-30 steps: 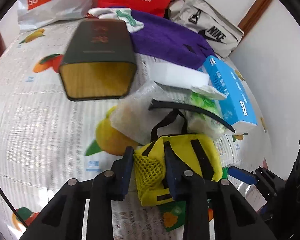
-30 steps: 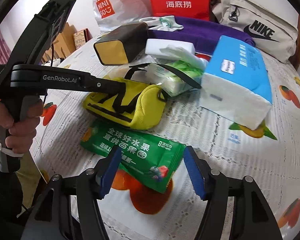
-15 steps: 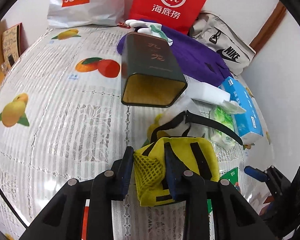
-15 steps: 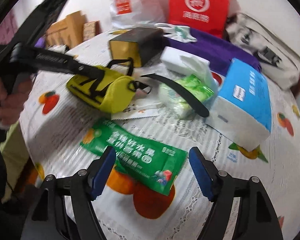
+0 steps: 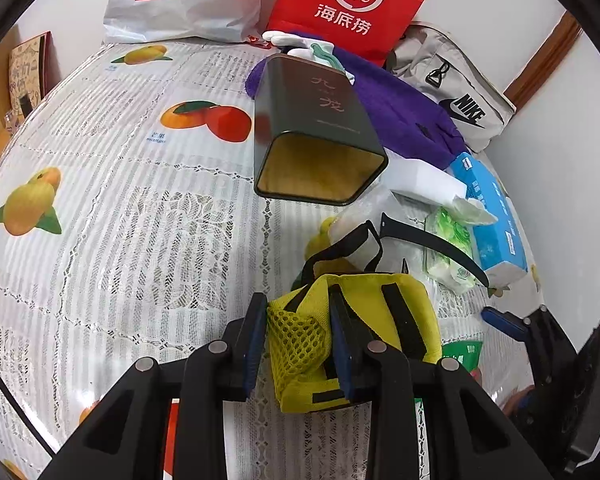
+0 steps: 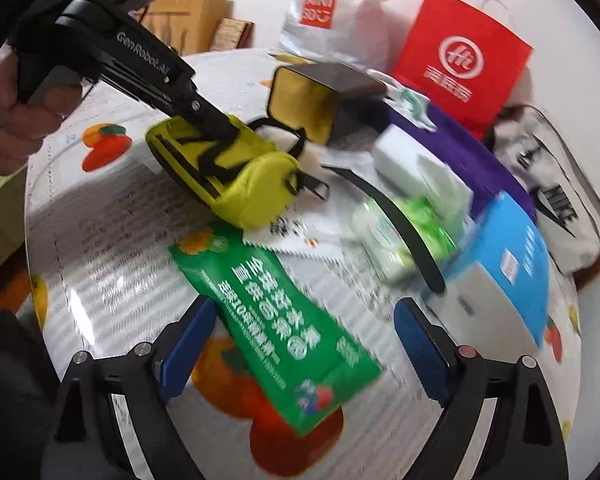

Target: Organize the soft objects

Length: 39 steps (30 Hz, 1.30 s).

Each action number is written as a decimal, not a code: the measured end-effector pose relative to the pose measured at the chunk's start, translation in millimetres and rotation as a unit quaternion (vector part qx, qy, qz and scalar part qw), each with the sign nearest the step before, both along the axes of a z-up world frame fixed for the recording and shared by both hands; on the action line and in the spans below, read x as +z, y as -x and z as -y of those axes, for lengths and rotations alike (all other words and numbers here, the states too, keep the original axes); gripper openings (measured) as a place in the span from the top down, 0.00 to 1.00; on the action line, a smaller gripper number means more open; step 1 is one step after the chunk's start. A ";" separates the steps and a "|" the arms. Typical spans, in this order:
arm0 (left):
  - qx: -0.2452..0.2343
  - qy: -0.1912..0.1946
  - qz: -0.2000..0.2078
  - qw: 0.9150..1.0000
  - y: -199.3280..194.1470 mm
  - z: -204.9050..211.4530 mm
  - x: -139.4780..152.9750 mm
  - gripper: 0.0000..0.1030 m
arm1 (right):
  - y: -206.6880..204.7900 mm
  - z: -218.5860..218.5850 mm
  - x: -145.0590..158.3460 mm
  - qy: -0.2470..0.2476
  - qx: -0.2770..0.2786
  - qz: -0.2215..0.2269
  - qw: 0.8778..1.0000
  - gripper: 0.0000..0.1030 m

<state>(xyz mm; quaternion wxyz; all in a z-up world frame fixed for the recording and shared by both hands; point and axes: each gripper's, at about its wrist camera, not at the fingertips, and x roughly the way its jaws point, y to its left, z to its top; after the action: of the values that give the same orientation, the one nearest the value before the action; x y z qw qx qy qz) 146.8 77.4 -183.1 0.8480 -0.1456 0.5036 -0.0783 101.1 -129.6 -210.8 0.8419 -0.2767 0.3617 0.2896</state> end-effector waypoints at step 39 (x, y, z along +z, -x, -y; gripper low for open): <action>-0.005 0.003 0.014 1.000 12.5 2.7 9.7 0.72 | -5.0 92.4 6.3 -0.074 -0.201 -0.109 0.971 0.80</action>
<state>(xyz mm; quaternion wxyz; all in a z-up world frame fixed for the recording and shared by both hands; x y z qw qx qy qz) 134.3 74.7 -173.5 0.8541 -0.1445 0.4921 -0.0863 106.1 -222.0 -204.6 0.8562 -0.1022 0.4776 0.1685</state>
